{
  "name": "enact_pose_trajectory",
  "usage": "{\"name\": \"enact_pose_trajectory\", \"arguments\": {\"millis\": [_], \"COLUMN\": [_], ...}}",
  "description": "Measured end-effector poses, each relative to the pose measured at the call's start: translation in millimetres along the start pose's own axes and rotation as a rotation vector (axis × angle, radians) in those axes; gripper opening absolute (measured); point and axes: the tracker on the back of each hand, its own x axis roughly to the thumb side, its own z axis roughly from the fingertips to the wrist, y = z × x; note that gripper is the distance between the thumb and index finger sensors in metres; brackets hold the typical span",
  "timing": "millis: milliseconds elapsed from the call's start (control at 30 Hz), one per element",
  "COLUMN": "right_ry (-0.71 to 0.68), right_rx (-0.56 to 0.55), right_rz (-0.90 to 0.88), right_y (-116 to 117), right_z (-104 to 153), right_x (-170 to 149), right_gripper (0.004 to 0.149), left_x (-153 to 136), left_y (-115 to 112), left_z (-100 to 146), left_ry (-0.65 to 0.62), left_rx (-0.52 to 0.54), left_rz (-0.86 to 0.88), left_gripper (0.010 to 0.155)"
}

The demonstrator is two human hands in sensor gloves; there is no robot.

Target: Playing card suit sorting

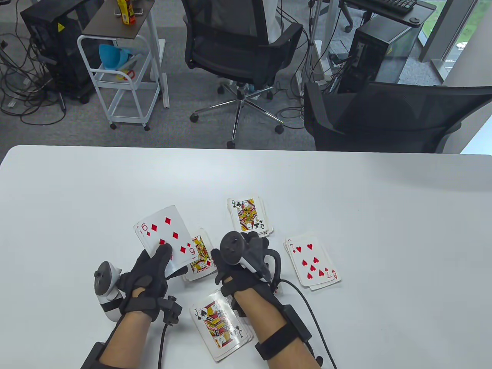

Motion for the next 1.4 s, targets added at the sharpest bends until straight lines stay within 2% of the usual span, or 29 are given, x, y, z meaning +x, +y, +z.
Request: {"name": "enact_pose_trajectory", "arguments": {"millis": [133, 333, 500, 633, 833, 1033, 1300, 1400], "right_ry": [-0.076, -0.189, -0.253, -0.297, -0.297, -0.294, -0.235, -0.207], "right_rx": [-0.144, -0.195, -0.135, -0.122, -0.168, -0.22, -0.213, -0.174], "right_rz": [-0.171, -0.338, -0.337, -0.245, -0.283, -0.275, -0.275, -0.274], "right_y": [-12.4, -18.2, -7.2, -1.3, 2.1, 0.6, 1.9, 1.6], "right_z": [21.1, 36.1, 38.5, 41.6, 43.6, 44.2, 41.2, 38.9], "right_x": [-14.9, -15.6, -6.8, 5.2, 9.2, 7.3, -1.3, -6.5], "right_gripper": [0.048, 0.05, 0.053, 0.054, 0.043, 0.039, 0.041, 0.041], "left_x": [-3.3, -12.3, -13.2, -13.3, -16.2, -17.4, -17.7, -16.5], "left_y": [-6.6, -16.3, -20.6, -24.6, -24.3, -25.2, -26.2, -23.5], "left_z": [0.1, 1.8, 2.8, 2.7, 2.9, 3.1, 3.2, 2.9], "left_ry": [0.013, 0.054, 0.058, 0.055, 0.074, 0.088, 0.089, 0.084], "left_rx": [-0.026, -0.08, -0.111, -0.127, -0.13, -0.165, -0.181, -0.172], "left_rz": [-0.028, -0.102, -0.137, -0.143, -0.124, -0.069, -0.044, -0.026], "left_gripper": [0.048, 0.048, 0.048, 0.048, 0.048, 0.049, 0.052, 0.053]}}
